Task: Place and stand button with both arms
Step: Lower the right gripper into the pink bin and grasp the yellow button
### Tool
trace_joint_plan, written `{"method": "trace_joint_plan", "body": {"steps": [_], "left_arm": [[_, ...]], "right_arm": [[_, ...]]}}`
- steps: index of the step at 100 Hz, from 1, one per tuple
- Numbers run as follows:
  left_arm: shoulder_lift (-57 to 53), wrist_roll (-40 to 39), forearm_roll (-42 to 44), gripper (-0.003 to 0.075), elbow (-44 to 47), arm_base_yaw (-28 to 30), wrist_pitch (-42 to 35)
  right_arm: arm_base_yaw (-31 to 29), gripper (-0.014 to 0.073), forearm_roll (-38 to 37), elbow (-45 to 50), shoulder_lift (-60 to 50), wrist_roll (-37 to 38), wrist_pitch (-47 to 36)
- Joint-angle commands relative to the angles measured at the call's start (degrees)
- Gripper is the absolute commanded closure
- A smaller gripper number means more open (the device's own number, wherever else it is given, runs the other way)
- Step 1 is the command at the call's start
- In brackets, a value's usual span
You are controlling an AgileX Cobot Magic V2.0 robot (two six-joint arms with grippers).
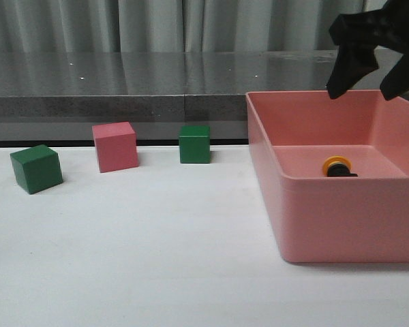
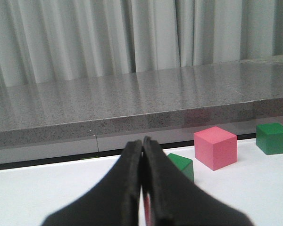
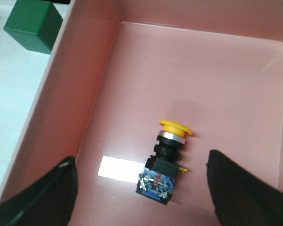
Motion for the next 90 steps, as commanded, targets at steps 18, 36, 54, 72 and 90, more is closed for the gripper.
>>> {"method": "trace_joint_plan", "body": {"steps": [18,36,54,72,90], "left_arm": [[-1.71,-0.22,-0.31,0.074,2.57,-0.4,-4.76],[-1.71,-0.22,-0.31,0.074,2.57,-0.4,-4.76],[-1.71,-0.22,-0.31,0.074,2.57,-0.4,-4.76],[-1.71,-0.22,-0.31,0.074,2.57,-0.4,-4.76],[-1.71,-0.22,-0.31,0.074,2.57,-0.4,-4.76]], "right_arm": [[0.02,0.0054,0.8,-1.97,6.64,-0.7,-7.15],[0.02,0.0063,0.8,-1.97,11.44,-0.65,-8.58],[0.02,0.0063,0.8,-1.97,14.71,-0.59,-9.69],[0.02,0.0163,0.82,-1.97,16.91,0.52,-9.17],[0.02,0.0414,0.87,-4.01,16.28,0.66,-5.66]]}}
